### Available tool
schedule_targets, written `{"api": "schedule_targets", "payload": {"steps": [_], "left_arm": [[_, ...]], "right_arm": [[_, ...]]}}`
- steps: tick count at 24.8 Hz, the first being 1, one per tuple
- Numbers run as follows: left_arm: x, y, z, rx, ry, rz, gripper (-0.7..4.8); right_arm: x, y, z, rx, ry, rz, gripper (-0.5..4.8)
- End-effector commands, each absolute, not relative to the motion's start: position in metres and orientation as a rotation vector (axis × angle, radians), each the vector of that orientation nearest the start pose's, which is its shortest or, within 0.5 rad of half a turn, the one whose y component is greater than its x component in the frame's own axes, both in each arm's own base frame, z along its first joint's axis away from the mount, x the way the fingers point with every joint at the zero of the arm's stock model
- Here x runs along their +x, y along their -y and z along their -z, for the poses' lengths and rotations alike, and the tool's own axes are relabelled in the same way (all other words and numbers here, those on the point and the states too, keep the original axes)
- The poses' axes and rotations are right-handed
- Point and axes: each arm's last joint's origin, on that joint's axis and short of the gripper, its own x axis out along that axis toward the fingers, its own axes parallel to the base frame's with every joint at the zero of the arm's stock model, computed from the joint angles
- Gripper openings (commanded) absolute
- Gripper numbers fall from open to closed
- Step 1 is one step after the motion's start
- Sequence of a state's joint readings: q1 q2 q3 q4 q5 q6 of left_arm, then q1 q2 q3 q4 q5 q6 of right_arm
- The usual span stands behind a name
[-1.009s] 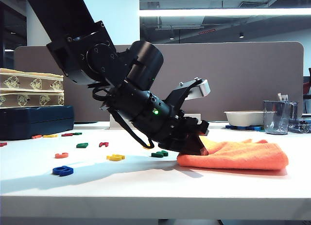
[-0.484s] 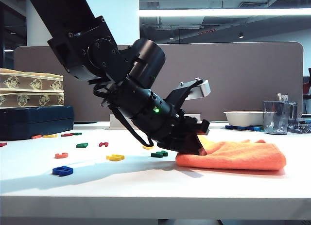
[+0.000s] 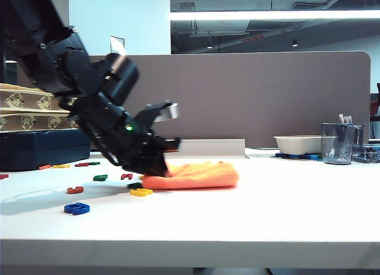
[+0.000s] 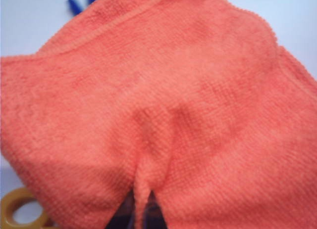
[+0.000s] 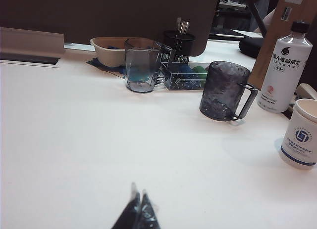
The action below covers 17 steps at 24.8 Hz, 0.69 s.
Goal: Use an orange cloth to wipe the letter magnets on the table away for a distance.
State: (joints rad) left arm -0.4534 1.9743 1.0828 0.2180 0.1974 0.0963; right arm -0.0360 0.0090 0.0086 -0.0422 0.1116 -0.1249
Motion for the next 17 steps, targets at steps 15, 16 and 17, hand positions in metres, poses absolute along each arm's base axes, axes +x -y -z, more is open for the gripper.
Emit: {"api": "schedule_targets", "payload": {"steps": [15,16,17], "left_arm": [[0.388,0.089,-0.147,0.157,-0.605,0.426,-0.06],[0.389,0.084,-0.147,0.16,-0.603,0.415,-0.06],[0.391,0.077,-0.147,0.163,-0.603,0.402,-0.06]], "right_arm": [[0.097,0.007,-0.164,-0.124,-0.03,0.147,-0.01],[0.097,0.007,-0.164,-0.124,-0.03,0.147,-0.01],[0.097,0.007,-0.164,-0.124,-0.03,0.147,-0.01]]}}
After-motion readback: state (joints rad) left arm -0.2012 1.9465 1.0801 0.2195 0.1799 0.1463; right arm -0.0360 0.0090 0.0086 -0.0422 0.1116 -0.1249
